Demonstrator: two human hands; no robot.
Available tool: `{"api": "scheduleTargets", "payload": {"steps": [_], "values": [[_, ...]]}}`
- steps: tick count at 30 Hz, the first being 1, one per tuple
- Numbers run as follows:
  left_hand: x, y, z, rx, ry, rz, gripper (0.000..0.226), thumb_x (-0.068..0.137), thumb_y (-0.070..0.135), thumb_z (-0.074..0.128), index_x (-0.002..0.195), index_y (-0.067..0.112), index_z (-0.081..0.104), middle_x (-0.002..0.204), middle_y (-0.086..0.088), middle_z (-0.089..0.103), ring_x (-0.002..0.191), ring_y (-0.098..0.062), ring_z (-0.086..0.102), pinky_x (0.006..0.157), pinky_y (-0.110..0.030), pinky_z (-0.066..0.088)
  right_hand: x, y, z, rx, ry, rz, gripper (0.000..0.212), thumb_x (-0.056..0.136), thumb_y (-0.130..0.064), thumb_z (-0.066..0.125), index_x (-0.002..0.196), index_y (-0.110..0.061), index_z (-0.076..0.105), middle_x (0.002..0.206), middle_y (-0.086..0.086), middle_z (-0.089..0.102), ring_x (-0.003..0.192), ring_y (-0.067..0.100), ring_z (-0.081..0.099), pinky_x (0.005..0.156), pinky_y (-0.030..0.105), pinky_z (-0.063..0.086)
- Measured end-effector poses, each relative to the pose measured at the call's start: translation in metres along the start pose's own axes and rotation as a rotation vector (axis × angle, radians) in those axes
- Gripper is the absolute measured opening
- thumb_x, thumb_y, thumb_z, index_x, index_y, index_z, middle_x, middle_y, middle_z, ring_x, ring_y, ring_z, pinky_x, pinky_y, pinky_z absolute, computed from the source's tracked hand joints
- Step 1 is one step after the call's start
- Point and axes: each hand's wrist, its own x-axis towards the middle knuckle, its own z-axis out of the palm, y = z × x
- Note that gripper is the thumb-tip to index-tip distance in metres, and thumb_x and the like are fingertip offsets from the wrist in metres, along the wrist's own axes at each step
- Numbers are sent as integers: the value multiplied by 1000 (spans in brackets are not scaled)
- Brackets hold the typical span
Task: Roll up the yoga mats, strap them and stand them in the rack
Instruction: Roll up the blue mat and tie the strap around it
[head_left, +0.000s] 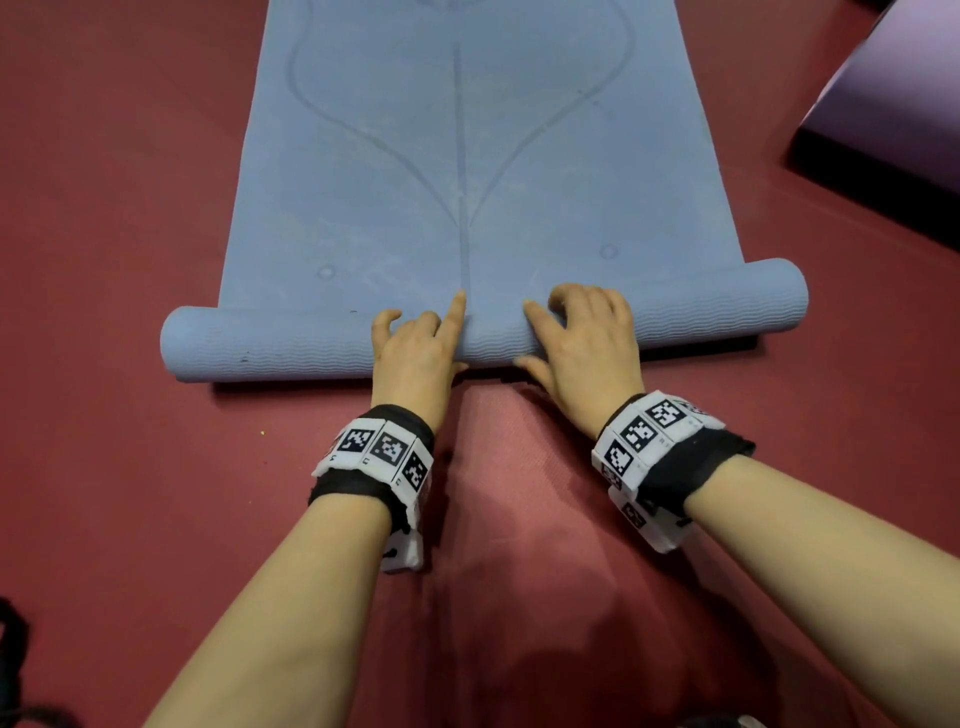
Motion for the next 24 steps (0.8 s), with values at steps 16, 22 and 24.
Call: {"api": "scheduleTargets", "payload": {"steps": [16,22,24], "values": [[20,-4,6,56,216,-50,7,71,24,71,77,20,71,117,-15,58,120,-31,40,101,-43,15,11,15,11,-42,-156,-68,67,53,-38,86,108,-8,63,123,12,61,115,26,58,104,46,35],[12,-14,3,120,-83,5,92,38,50,88,119,16,61,119,-17,57,107,-38,54,97,-47,36,28,14,13,-120,-70,-24,52,47,-15,85,94,-11,61,84,7,65,77,29,61,74,37,31],[15,-14,3,141,-57,17,85,33,33,92,111,14,64,106,-14,63,92,-35,60,82,-42,46,31,18,10,-90,-113,-30,55,41,-17,86,90,-12,61,72,5,63,69,29,59,69,37,35]]}}
